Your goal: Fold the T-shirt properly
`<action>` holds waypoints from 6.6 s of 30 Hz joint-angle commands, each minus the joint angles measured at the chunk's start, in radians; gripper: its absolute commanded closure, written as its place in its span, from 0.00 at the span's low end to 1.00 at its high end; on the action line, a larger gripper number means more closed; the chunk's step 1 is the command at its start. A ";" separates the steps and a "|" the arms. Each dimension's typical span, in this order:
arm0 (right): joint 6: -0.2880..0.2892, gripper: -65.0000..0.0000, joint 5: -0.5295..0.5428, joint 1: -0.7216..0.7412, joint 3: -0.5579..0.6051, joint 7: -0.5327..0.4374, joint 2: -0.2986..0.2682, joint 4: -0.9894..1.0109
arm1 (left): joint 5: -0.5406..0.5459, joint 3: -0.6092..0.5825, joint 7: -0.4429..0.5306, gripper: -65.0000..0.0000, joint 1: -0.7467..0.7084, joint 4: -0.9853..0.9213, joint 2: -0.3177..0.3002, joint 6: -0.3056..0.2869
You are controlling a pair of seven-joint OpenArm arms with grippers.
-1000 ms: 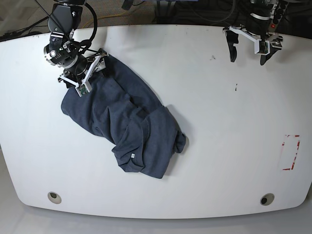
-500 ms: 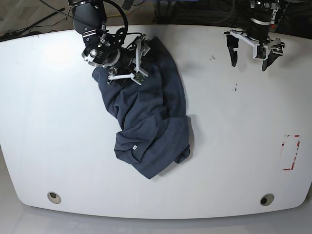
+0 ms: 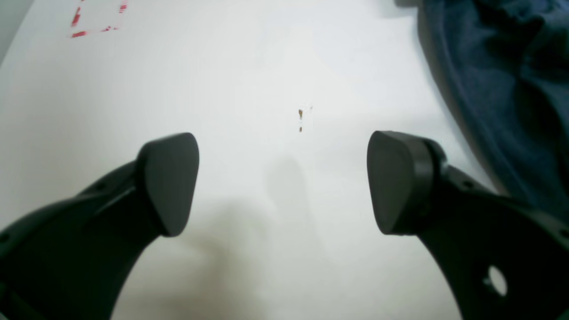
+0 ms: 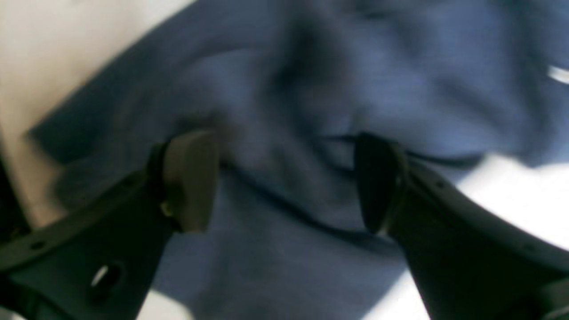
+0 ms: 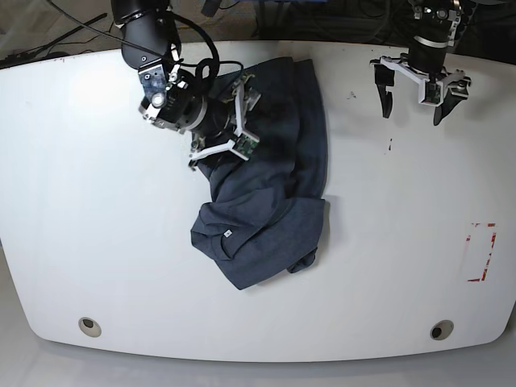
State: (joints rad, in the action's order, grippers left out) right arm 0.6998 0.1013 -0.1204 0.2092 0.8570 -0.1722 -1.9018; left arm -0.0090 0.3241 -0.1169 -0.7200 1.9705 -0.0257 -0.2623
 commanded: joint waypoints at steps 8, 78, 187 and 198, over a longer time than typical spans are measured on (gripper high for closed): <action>-0.002 0.29 0.005 0.172 -0.142 -0.015 -0.003 0.057 | 0.002 0.002 0.024 0.15 -0.005 0.014 -0.006 0.005; -0.002 0.88 0.002 0.514 -0.181 -0.081 0.010 0.483 | 0.001 -0.535 -0.300 0.14 0.343 -0.262 -0.010 0.008; -0.002 1.00 0.005 0.170 -0.225 0.055 -0.040 0.244 | 0.010 0.224 -0.548 0.00 0.534 -0.167 0.010 -0.291; -0.002 1.00 0.005 0.170 -0.225 0.054 -0.039 0.247 | 0.010 0.264 -0.548 0.12 0.620 -0.320 0.010 -0.314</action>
State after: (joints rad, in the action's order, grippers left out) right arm 0.6998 0.1005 0.0315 -0.0124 0.9272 -0.2050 -1.6371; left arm -0.0074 0.5880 -0.6819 -0.1162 1.6535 -0.0082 -0.5686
